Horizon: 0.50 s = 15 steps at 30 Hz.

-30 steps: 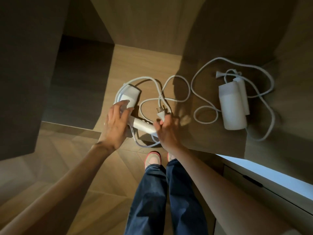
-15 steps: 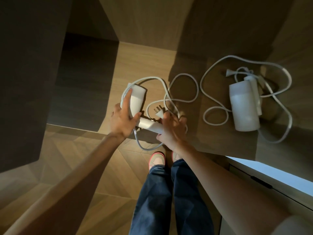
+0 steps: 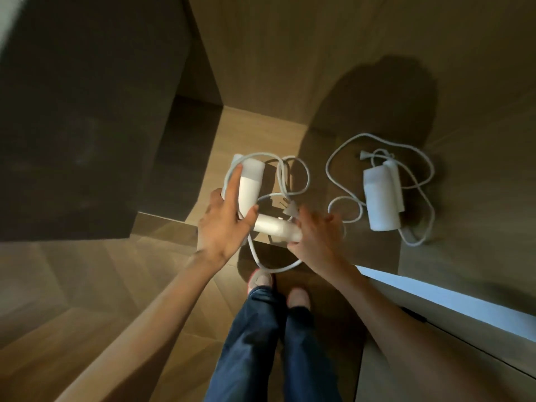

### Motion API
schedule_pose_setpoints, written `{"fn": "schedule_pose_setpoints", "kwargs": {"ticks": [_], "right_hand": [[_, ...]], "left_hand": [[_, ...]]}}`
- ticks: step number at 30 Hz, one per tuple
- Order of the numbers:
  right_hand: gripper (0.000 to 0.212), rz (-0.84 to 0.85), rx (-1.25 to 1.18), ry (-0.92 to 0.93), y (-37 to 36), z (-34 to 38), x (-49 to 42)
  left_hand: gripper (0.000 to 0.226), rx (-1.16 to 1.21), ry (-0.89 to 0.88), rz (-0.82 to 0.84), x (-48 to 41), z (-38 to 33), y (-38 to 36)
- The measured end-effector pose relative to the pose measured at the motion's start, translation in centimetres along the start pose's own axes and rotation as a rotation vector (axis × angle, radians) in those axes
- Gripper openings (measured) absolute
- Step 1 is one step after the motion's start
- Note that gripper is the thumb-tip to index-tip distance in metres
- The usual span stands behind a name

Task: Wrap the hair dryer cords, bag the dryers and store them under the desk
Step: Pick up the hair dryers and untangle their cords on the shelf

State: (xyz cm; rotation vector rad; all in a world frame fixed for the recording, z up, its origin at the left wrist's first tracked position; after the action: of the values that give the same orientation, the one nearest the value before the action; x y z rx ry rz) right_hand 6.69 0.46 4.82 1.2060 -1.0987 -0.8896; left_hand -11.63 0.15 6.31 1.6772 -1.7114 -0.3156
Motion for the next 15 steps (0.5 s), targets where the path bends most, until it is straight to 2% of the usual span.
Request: {"fn": "schedule_pose_setpoints", "kwargs": {"ticks": [8,13,15], "right_hand": [[0.062,-0.193,-0.058,0.054,10.3,-1.9,7.9],[0.058,-0.274,0.018,0.058,15.1,-2.5,13.8],[0.047,-0.122,-0.016,0.105,16.7,-2.5,16.2]], "left_hand": [[0.074,0.061,-0.102,-0.066,8.8,-8.3,3.2],[0.072,0.069,-0.139,-0.168,16.0,-11.2,3.9],[0.072,0.088,-0.131,-0.232,19.7,-12.2,4.2]]}}
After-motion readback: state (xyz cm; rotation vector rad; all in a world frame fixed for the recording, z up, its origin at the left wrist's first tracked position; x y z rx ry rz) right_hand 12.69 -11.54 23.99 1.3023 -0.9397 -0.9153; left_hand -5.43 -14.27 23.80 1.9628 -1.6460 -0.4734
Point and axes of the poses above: each hand's wrist, its own x-axis away from the middle knuckle, its own y-axis out of the back of the hand, z = x × y, the point moved 4 cm from there along -x, towards the middle knuckle, and after that the axes turned 11 degrees about x, right-handed, at the moved point
